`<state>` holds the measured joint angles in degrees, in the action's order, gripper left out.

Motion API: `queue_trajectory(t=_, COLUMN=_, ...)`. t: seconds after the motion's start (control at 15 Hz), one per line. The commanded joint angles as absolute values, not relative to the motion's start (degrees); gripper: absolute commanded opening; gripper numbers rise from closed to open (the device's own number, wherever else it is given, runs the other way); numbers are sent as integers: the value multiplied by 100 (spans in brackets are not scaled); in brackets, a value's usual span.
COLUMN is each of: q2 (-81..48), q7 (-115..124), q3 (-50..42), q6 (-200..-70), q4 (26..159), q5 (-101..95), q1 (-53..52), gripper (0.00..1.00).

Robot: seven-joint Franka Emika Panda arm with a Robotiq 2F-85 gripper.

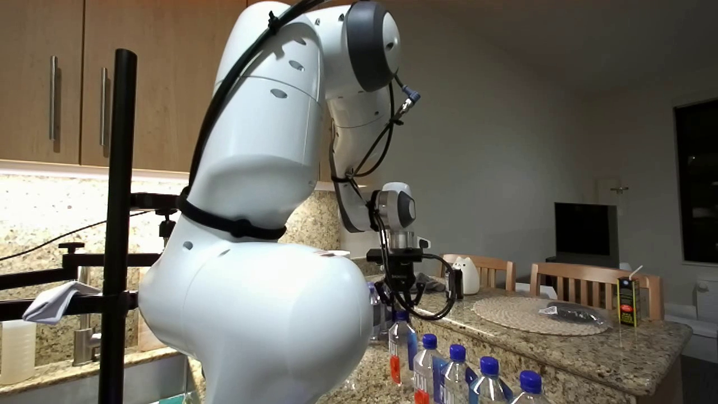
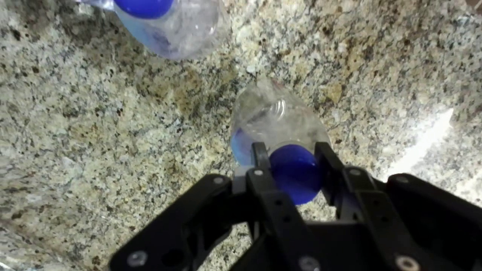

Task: Arrange the bottles on the counter in a straight line

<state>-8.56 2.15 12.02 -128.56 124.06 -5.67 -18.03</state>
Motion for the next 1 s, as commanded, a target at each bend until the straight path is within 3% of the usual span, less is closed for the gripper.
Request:
queue_trajectory(t=0.0, q2=-408, q7=110, q3=1245, q6=-13130, q4=13099, q5=-547, q1=-1618, gripper=15)
queue_trajectory(t=0.93, q2=-302, q7=-592, q3=1248, q6=-13238, q4=13473, q5=-221, q1=-1380, gripper=15)
